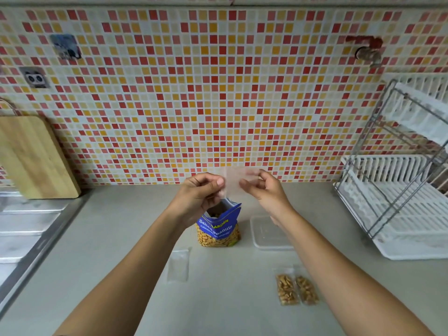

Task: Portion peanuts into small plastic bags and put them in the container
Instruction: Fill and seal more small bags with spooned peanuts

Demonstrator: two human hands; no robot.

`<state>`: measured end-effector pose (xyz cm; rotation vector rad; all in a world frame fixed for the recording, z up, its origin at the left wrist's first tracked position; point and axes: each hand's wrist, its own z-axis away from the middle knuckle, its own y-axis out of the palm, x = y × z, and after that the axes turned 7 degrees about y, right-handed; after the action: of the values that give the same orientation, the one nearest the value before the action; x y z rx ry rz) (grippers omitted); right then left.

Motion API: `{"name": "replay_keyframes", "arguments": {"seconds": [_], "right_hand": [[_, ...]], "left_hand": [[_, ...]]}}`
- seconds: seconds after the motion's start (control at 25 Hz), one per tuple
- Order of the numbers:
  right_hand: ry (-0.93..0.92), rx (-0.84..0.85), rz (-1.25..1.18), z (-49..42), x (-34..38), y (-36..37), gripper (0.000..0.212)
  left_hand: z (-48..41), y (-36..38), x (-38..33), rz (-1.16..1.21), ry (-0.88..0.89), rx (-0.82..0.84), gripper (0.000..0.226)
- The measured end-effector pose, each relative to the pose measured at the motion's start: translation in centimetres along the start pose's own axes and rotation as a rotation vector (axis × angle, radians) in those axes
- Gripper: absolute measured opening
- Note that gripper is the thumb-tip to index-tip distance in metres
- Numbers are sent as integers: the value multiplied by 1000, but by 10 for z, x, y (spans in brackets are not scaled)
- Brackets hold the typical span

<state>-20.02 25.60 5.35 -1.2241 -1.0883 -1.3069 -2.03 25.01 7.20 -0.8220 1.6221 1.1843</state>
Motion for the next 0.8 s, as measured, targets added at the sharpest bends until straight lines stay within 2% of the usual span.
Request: {"name": "replay_keyframes", "arguments": {"seconds": [0.08,0.2,0.28,0.4,0.48,0.72,0.8], "right_hand": [[32,31,-30,-3,1,3,18],[73,74,-42,-5,3,7,5],[126,77,-84,-7,3,4,7],[177,79,-172,-8,1,-2,8],[189,84,-208,-8,0,-1,2],[222,-55,-304,-15,-4,3,10],[135,-181,-109,-18,-10,6,19]], "left_hand": [[-1,4,0,144,-38,1,33],[-4,4,-1,238,-82,4,20],[-8,-3,-3,114,-78,-36,12],[-16,-10,-4,-368,-20,-150,6],[-18,-12,-2,-564,24,-190,6],[-25,-17,-5,-665,35,-223,8],[-27,-18,-6,-656,11,-232,7]]}}
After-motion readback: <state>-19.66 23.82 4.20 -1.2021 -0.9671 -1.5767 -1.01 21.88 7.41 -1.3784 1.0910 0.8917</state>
